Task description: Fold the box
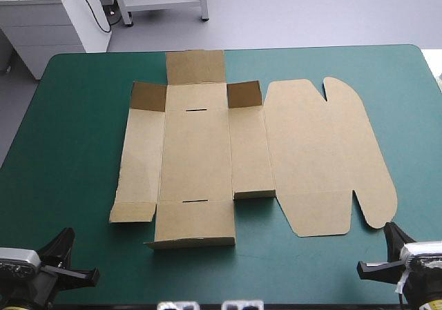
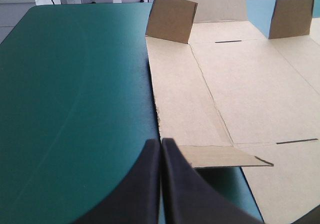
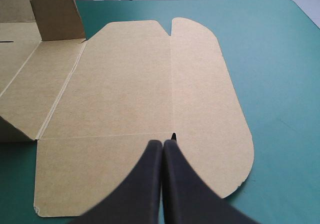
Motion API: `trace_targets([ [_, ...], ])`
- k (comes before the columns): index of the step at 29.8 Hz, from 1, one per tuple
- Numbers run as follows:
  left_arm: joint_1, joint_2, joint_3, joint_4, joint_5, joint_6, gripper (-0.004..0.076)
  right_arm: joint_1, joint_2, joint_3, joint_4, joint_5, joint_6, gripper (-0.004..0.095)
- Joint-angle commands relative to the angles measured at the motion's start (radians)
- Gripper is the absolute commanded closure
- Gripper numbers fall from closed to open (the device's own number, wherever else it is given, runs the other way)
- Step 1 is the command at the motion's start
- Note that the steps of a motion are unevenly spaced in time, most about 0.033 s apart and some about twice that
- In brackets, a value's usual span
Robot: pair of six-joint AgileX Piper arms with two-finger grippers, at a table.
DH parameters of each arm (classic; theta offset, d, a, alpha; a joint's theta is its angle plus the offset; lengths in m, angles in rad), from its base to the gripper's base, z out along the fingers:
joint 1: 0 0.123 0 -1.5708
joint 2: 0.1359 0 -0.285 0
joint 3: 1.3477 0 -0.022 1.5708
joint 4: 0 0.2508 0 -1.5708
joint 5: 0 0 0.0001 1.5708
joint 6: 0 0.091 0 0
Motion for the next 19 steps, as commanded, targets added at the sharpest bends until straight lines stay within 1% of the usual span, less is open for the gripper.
trace_targets([
  [1, -0.001, -0.007, -0.021, -0.006, -0.076, -0.001, 0.0732, -0.005, -0.023, -0.023, 0.006, -0.074, -0.003, 0.0928],
  [11, -0.001, -0.007, -0.021, -0.006, -0.076, -0.001, 0.0732, -0.005, -0.023, -0.023, 0.006, -0.074, -0.003, 0.0928],
  [14, -0.001, -0.005, -0.021, -0.006, -0.08, -0.027, 0.0732, -0.005, -0.023, -0.023, 0.006, -0.074, -0.003, 0.0928],
  [19, -0.001, 0.038, -0.04, -0.006, -0.161, -0.027, 0.0732, -0.005, -0.023, -0.023, 0.006, -0.074, -0.003, 0.0928],
])
